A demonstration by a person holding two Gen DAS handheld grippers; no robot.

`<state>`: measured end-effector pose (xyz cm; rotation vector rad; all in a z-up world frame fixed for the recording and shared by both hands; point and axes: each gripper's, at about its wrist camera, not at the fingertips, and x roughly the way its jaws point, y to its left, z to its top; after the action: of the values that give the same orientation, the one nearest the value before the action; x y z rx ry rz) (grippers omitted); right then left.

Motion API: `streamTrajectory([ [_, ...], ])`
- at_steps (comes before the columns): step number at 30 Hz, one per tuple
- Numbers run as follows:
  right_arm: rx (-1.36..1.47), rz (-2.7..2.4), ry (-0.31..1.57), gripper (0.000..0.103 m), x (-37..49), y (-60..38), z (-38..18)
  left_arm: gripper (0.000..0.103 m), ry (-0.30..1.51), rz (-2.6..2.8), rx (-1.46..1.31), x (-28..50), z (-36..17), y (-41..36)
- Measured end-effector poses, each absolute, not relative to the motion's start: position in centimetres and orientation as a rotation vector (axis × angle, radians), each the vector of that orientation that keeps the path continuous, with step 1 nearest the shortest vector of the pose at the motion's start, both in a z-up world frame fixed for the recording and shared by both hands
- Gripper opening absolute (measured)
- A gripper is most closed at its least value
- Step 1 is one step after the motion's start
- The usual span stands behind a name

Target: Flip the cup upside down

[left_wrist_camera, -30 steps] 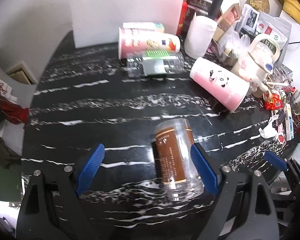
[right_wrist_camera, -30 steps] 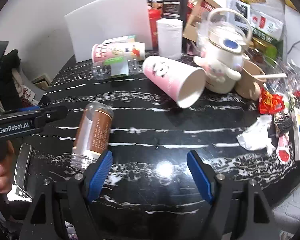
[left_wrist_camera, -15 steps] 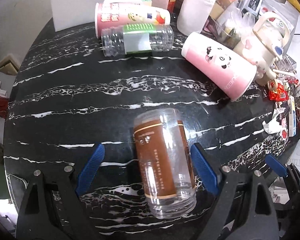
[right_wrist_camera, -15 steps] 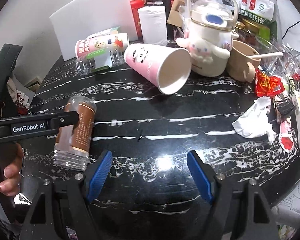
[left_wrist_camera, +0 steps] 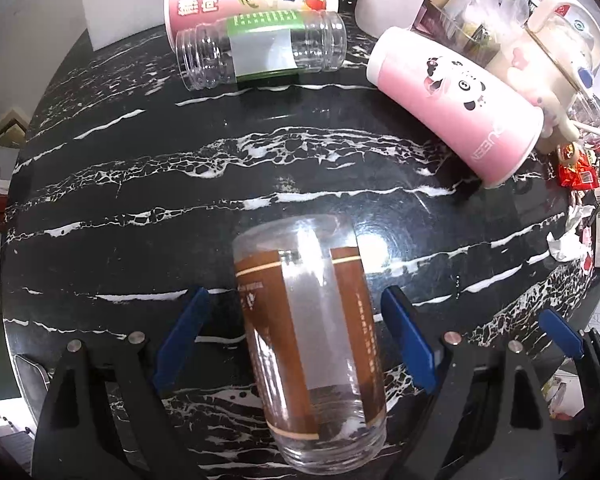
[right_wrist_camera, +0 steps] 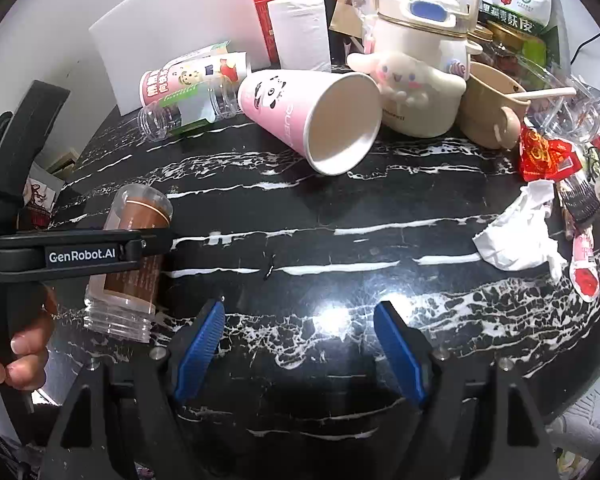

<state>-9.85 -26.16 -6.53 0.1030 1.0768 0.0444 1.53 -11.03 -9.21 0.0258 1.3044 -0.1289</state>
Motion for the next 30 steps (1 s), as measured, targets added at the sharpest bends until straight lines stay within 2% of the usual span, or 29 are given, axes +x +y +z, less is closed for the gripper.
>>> streamTrajectory([
  [2, 0.106, 0.045, 1.077, 0.077, -9.8, -26.3, -6.6, 0.087, 1.317, -0.123, 0.038, 1.8, -9.5, -11.2],
  [8, 0.119, 0.051, 1.080, 0.077, -9.6, -26.5, -6.8, 0.066, 1.366, -0.144, 0.008, 2.5, -10.3, -11.2],
  [10, 0.121, 0.052, 1.083, 0.077, -9.5, -26.5, -7.0, 0.064, 1.366, -0.141, 0.016, 2.7, -10.5, -11.2],
  [30, 0.127, 0.076, 1.084, 0.077, -9.5, -25.8, -7.2, 0.061, 1.214, -0.189, 0.002, 0.3, -6.4, -10.4],
])
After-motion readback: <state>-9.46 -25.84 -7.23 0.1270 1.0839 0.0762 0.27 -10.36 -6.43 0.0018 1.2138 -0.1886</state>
